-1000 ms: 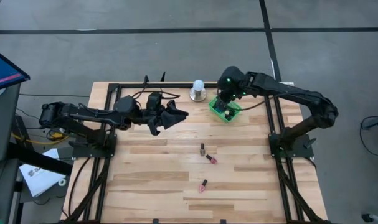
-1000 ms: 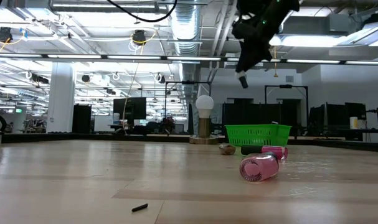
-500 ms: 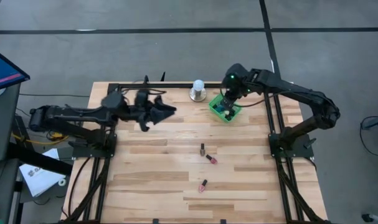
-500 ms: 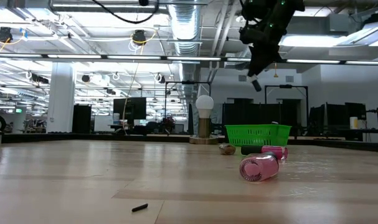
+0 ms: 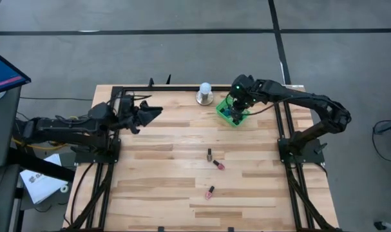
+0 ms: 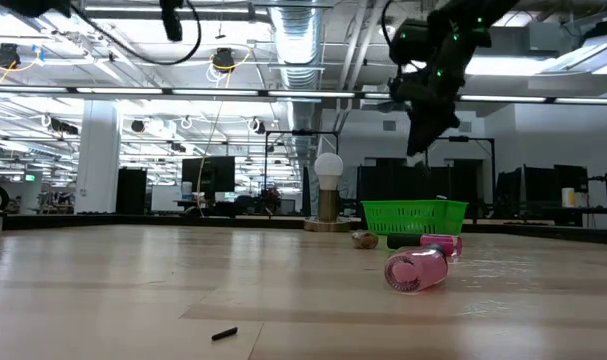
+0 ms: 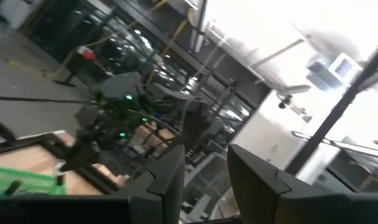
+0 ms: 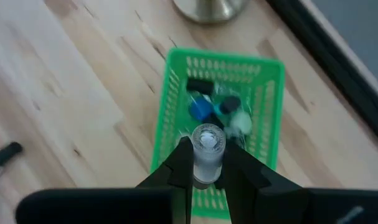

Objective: Pick & Place Nail Polish
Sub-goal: Put the white nail polish bottle into the green bin, then put the red nail polish bottle into the green bin

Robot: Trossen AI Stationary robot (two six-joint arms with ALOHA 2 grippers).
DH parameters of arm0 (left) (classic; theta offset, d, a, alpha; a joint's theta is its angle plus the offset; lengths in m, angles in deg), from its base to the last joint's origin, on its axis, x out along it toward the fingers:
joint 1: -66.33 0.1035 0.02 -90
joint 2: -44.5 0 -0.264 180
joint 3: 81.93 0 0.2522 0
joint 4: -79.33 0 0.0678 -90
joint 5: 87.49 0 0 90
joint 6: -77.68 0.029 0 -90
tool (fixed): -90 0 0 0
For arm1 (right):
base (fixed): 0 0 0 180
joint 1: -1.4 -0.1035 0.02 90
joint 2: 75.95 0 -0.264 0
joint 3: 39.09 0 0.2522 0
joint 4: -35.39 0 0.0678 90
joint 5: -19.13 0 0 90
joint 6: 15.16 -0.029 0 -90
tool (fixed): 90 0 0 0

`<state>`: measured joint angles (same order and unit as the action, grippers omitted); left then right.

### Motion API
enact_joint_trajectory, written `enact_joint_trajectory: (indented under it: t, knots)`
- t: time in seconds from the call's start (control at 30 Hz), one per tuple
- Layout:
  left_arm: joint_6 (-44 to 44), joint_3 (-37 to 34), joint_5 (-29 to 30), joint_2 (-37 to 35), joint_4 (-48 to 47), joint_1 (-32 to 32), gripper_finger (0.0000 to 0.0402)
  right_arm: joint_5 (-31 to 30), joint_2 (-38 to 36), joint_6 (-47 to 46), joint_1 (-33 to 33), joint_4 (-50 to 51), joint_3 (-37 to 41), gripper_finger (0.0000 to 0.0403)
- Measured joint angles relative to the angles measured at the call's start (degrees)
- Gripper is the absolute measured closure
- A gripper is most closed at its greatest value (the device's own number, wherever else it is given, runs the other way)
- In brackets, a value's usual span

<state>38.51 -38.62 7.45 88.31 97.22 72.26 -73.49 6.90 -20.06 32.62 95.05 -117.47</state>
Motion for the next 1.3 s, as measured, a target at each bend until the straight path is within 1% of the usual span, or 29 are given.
enact_joint_trajectory:
  t: [0.13, 0.2, 0.47, 0.57, 0.7, 0.93, 1.03, 1.13, 1.3]
  knots:
    - [-0.4, -1.7, 2.5, -0.7, 0.2, 0.0, 0.0285, -0.2, 0.0, -0.6, 0.5, -3.5, 3.1, 0.0356]
    - [-0.4, -2.2, 2.7, -0.7, 0.2, 0.0, 0.0285, -0.2, 0.0, -1.2, 0.5, -3.4, 4.1, 0.0356]
    - [0.1, -2.3, 2.7, -0.7, 0.3, 0.0, 0.0285, -0.5, 0.0, -1.2, 1.2, -3.5, 4.3, 0.0350]
    - [0.1, -2.3, 2.7, -0.7, 0.3, 0.0, 0.0285, -0.4, 0.0, -1.1, 1.1, -3.5, 4.3, 0.0342]
    - [0.2, -2.3, 2.7, -0.7, 0.3, 0.0, 0.0285, -1.0, 0.0, -1.2, 1.3, -3.6, 4.3, 0.0310]
    - [0.3, -2.3, 2.7, -0.7, 0.3, 0.0, 0.0285, -1.1, 0.0, -0.7, 1.2, -4.1, 4.3, 0.0213]
    - [0.3, -2.3, 2.7, -0.7, 0.3, 0.0, 0.0285, -1.0, 0.0, -0.7, 1.2, -4.6, 3.6, 0.0183]
    - [0.3, -2.3, 2.7, -0.7, 0.3, 0.0, 0.0285, -0.8, 0.0, -0.4, 1.2, -4.8, 1.3, 0.0175]
    - [0.3, -2.2, 2.7, -0.7, 0.3, 0.0, 0.0285, -0.2, -0.5, 1.1, 1.0, -4.8, -4.6, 0.0188]
